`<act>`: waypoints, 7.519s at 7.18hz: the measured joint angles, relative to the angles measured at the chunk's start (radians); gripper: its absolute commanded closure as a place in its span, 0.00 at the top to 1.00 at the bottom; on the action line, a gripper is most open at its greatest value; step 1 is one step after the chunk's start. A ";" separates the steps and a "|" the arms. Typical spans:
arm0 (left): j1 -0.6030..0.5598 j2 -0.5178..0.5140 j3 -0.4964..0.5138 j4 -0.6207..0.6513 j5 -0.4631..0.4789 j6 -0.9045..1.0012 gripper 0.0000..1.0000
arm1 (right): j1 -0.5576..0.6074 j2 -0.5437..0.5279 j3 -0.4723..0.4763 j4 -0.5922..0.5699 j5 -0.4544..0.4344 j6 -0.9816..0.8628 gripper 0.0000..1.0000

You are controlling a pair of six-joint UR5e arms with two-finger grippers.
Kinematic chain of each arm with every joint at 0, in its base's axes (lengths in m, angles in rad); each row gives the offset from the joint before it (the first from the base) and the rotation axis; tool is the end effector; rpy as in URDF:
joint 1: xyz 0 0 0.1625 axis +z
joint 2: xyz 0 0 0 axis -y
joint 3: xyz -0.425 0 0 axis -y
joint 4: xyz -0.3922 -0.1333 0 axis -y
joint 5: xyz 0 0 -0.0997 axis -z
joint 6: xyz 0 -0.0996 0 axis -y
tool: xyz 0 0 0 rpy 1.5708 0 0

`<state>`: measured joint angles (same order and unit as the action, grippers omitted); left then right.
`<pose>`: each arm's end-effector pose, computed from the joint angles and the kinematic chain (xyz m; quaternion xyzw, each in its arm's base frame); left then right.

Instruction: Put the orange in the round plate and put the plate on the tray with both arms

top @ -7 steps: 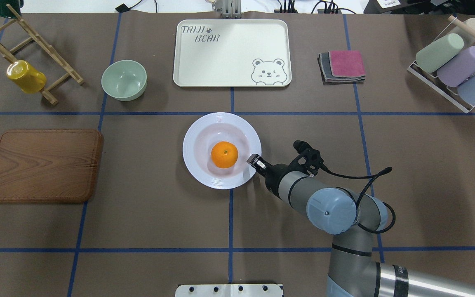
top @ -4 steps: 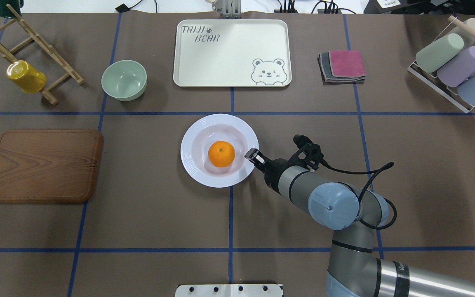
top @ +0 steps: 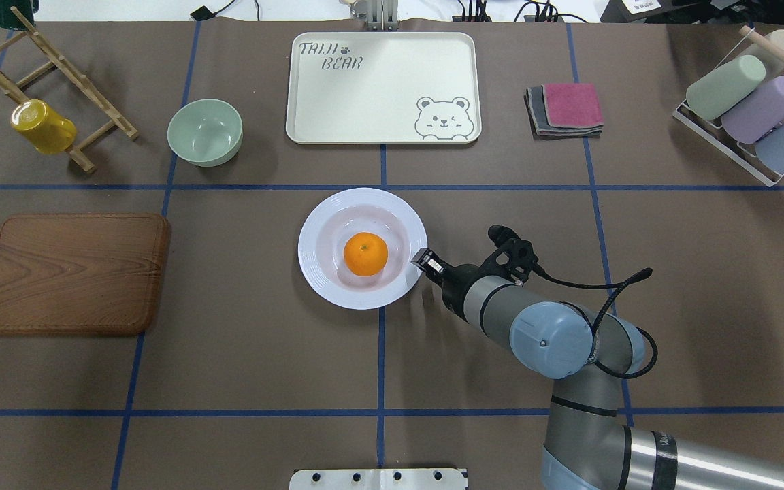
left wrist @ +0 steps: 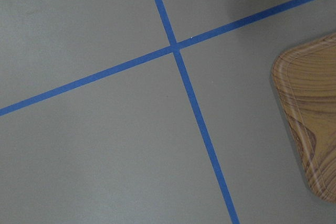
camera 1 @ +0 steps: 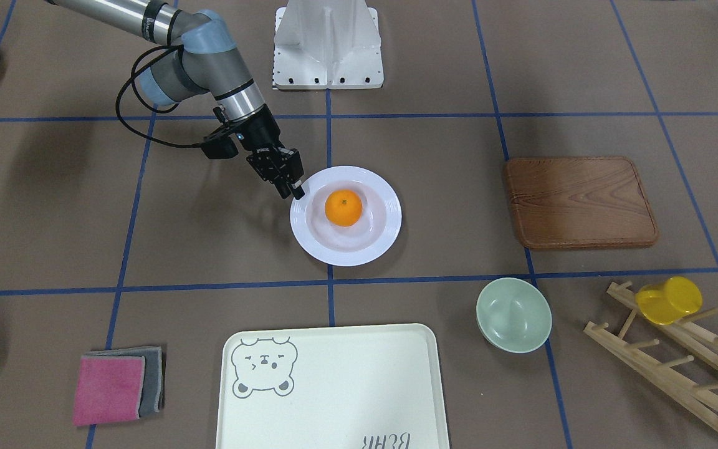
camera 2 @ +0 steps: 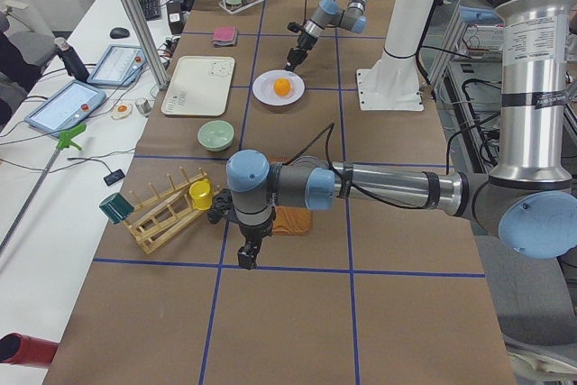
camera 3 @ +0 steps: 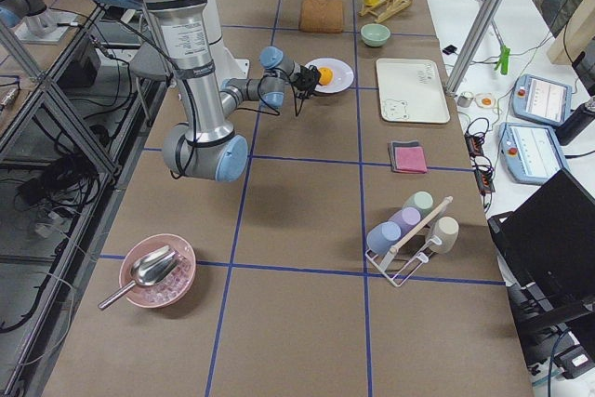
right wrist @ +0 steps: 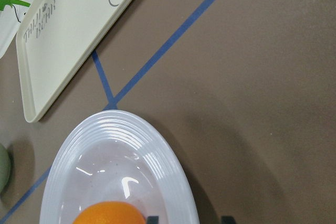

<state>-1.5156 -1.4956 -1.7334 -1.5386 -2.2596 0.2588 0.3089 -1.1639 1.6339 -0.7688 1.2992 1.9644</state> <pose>-0.0444 -0.4657 0.6233 0.0601 0.3331 0.1563 0.9279 -0.5600 -0.3467 0.3081 0.0839 -0.5926 0.3498 0.7207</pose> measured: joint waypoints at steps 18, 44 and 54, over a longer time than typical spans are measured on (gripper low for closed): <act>0.000 0.000 -0.006 0.000 0.000 -0.012 0.98 | 0.012 0.013 -0.087 0.247 -0.127 0.113 0.00; 0.000 -0.003 -0.035 0.000 0.000 -0.085 0.98 | 0.392 0.241 -0.130 -0.373 0.178 -0.393 1.00; -0.090 0.029 -0.056 0.004 -0.141 -0.102 0.98 | 1.280 -0.297 -0.027 -0.798 1.043 -2.053 1.00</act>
<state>-1.6060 -1.4668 -1.7897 -1.5342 -2.4005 0.1566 1.5885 -1.4613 1.6074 -1.5667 2.3427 -0.0882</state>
